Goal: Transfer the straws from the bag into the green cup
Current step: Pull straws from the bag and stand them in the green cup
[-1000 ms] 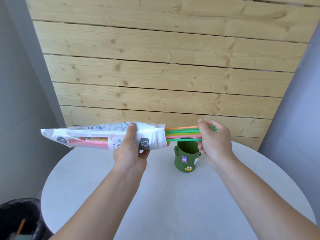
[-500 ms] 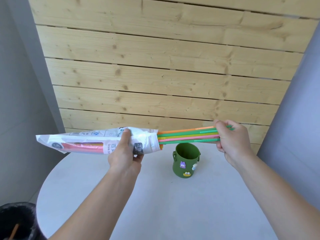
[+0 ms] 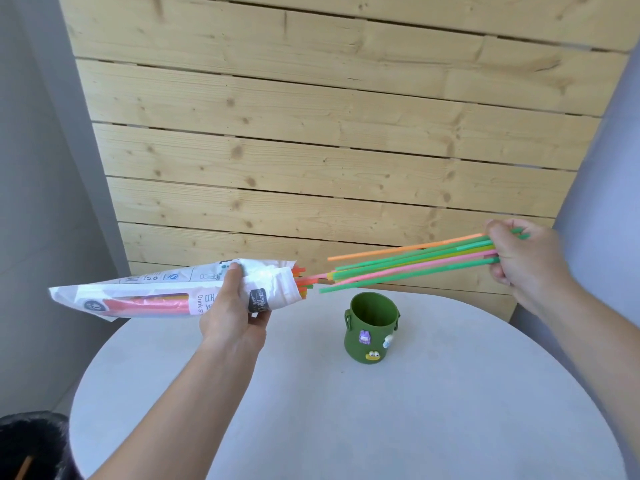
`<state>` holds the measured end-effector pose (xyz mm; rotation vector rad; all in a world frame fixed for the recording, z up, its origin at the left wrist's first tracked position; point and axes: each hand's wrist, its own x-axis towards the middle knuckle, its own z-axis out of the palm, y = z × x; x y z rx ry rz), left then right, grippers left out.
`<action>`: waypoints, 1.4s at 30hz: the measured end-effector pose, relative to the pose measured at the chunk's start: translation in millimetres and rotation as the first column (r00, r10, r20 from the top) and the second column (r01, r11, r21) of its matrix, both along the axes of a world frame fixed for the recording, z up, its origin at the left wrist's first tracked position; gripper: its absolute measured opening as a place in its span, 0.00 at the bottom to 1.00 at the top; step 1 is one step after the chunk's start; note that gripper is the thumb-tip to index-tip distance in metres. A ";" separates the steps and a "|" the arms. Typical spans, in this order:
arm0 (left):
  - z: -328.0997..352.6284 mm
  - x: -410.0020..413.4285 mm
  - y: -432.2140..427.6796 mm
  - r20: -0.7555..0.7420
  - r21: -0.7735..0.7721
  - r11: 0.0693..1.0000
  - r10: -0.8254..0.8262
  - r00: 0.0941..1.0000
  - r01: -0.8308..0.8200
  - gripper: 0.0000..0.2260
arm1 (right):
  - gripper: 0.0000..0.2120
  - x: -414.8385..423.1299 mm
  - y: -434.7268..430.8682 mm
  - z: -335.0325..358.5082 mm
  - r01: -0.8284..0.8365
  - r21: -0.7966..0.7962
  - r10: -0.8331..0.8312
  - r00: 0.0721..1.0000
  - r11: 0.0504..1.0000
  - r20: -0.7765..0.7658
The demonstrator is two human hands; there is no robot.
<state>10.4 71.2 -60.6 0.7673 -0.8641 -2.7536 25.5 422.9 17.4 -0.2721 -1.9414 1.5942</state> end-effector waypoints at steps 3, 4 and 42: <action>-0.6 1.0 -4.3 0.011 0.008 1.000 0.011 1.000 -0.012 0.17 | 0.12 -0.7 13.7 3.8 0.018 0.051 -0.019 1.000 0.999 0.014; 0.0 2.0 -4.9 0.008 0.012 1.000 0.008 1.000 -0.009 0.17 | 0.14 -1.3 17.0 4.6 0.019 0.063 -0.020 1.000 0.998 0.017; 1.6 10.2 9.6 -0.065 0.019 0.994 -0.107 0.992 0.108 0.21 | 0.15 -75.2 41.0 73.8 -0.358 0.375 0.226 0.909 0.855 0.351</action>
